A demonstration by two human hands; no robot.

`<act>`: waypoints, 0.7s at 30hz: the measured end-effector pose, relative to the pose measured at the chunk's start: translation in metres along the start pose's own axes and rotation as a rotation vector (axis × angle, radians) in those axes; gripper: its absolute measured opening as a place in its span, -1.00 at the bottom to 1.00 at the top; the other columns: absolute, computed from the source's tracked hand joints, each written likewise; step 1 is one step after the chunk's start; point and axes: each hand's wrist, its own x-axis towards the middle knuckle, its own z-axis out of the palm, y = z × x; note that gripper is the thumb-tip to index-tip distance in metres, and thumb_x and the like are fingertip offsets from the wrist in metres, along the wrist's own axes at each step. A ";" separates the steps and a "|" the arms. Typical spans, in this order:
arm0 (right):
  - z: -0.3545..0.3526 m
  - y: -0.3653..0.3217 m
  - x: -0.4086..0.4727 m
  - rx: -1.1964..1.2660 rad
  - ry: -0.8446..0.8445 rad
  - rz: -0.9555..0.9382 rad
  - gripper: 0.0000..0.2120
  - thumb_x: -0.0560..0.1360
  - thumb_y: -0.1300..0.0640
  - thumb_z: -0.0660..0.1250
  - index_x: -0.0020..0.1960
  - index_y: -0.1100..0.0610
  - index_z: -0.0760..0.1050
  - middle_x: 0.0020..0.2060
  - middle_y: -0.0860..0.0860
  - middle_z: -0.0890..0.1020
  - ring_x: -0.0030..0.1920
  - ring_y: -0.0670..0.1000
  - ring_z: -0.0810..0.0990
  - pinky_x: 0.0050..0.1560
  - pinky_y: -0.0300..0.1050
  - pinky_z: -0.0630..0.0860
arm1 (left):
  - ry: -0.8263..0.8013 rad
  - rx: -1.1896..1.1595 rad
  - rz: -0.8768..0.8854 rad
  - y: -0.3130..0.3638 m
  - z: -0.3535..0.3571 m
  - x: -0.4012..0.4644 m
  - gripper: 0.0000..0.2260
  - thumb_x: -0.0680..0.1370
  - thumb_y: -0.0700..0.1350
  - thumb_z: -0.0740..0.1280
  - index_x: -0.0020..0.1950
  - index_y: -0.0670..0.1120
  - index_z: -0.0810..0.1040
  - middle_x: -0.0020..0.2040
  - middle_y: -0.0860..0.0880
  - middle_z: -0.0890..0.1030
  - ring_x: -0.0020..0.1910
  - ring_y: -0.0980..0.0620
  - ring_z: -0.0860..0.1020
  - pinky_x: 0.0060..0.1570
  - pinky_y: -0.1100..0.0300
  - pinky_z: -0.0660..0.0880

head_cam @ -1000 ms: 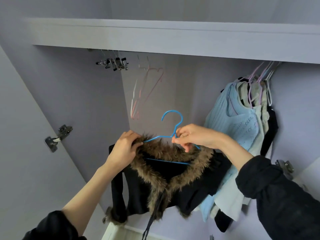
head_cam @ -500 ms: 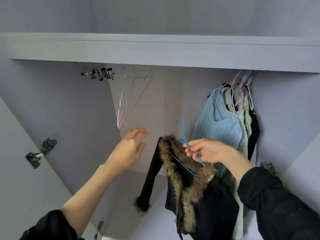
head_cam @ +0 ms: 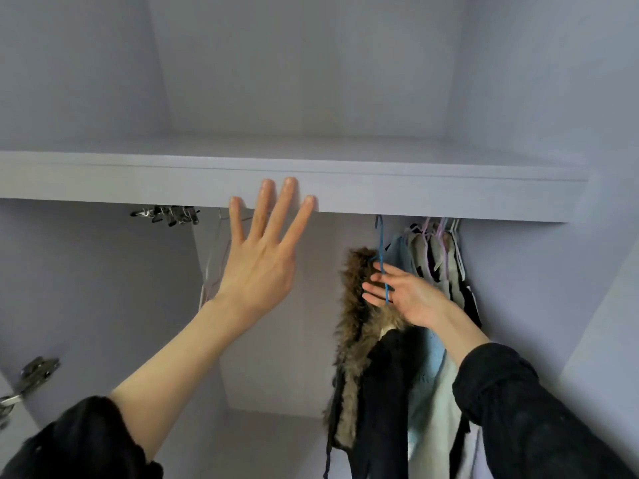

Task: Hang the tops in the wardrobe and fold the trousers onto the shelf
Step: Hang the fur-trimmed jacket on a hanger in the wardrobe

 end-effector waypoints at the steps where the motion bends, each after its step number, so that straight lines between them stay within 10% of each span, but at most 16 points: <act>1: -0.002 -0.002 0.004 0.006 0.010 -0.019 -0.71 0.60 0.34 0.11 0.30 0.18 0.35 -0.08 0.11 0.57 -0.13 0.12 0.69 -0.26 -0.07 0.64 | -0.002 0.013 0.001 -0.001 0.002 0.001 -0.17 0.34 -0.34 0.37 0.53 -0.11 0.05 0.53 -0.18 0.00 0.49 -0.31 -0.03 0.30 -0.43 -0.01; 13: -0.018 -0.051 0.042 0.112 0.076 -0.249 -0.84 0.62 0.29 0.10 -0.11 0.15 0.35 0.10 0.03 0.59 -0.04 0.04 0.65 -0.32 -0.23 0.61 | 0.062 0.097 0.025 -0.003 0.018 0.003 -0.07 0.31 -0.28 0.41 0.52 -0.10 -0.09 0.51 -0.20 -0.06 0.46 -0.35 -0.03 0.25 -0.49 -0.01; 21: -0.018 -0.057 0.064 0.069 0.206 -0.253 -0.91 0.64 0.22 0.10 0.06 0.17 0.38 0.30 0.20 0.48 -0.12 0.10 0.58 -0.29 -0.14 0.61 | 0.065 0.119 0.025 -0.003 0.020 0.004 -0.06 0.29 -0.26 0.42 0.52 -0.11 -0.08 0.50 -0.19 -0.14 0.46 -0.37 -0.04 0.25 -0.48 -0.01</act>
